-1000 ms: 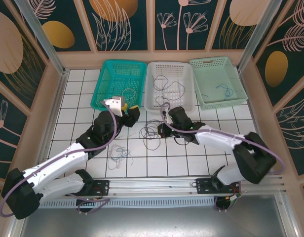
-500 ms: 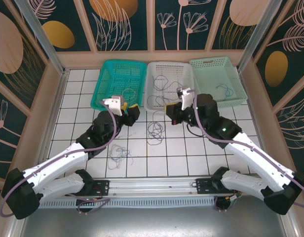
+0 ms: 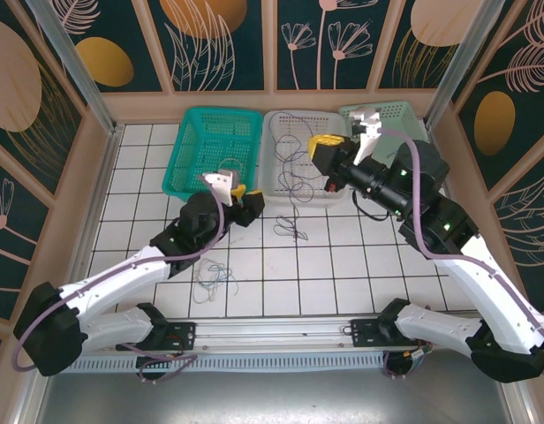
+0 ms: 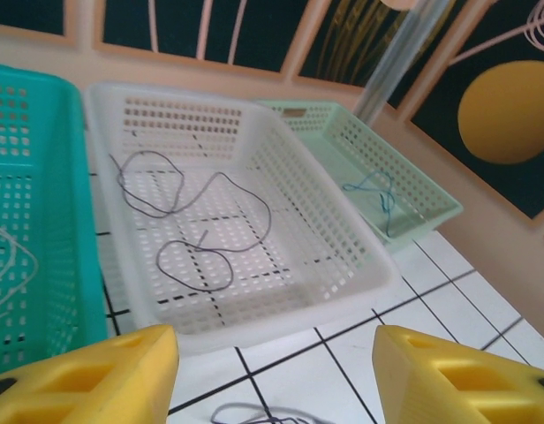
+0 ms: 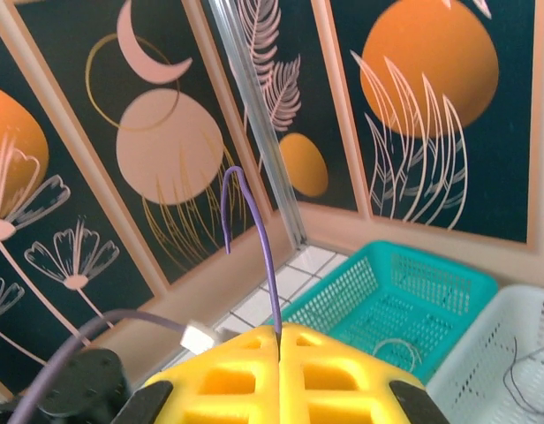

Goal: Untangle the cables

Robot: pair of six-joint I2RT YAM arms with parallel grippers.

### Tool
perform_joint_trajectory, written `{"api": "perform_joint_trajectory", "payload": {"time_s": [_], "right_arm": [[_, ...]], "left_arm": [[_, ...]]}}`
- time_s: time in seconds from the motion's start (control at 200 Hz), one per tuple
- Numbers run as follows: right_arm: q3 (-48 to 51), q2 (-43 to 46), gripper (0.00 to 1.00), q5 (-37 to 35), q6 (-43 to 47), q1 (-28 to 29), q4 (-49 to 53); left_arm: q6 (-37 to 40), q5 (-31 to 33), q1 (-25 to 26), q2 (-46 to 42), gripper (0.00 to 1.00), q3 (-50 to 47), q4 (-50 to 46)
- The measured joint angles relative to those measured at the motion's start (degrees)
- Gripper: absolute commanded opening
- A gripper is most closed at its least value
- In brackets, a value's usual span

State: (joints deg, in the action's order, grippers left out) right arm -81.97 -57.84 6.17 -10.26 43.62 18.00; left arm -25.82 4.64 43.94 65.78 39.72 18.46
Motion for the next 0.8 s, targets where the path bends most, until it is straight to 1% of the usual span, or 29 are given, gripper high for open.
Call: {"api": "perform_joint_trajectory", "payload": {"time_s": [0.2, 0.33, 0.545, 0.661, 0.801], "right_arm": [[-6.3, -2.2, 0.00, 1.2, 0.8, 0.0, 0.3], [-10.3, -3.0, 0.00, 1.4, 1.1, 0.0, 0.3], [-14.3, -3.6, 0.00, 1.3, 1.5, 0.0, 0.3], [-16.0, -4.2, 0.00, 1.3, 2.4, 0.0, 0.3], [-17.2, -4.5, 0.00, 1.4, 2.5, 0.0, 0.3]], "left_arm": [[0.0, -5.8, 0.0, 3.9, 0.58, 1.4, 2.6], [0.0, -8.3, 0.0, 6.0, 0.57, 2.0, 4.3], [-0.1, -8.2, 0.0, 9.1, 0.57, 2.0, 4.3], [-1.5, -8.1, 0.0, 10.9, 0.57, 2.0, 3.6], [-3.4, -10.4, 0.0, 13.3, 0.55, 2.0, 3.8]]}}
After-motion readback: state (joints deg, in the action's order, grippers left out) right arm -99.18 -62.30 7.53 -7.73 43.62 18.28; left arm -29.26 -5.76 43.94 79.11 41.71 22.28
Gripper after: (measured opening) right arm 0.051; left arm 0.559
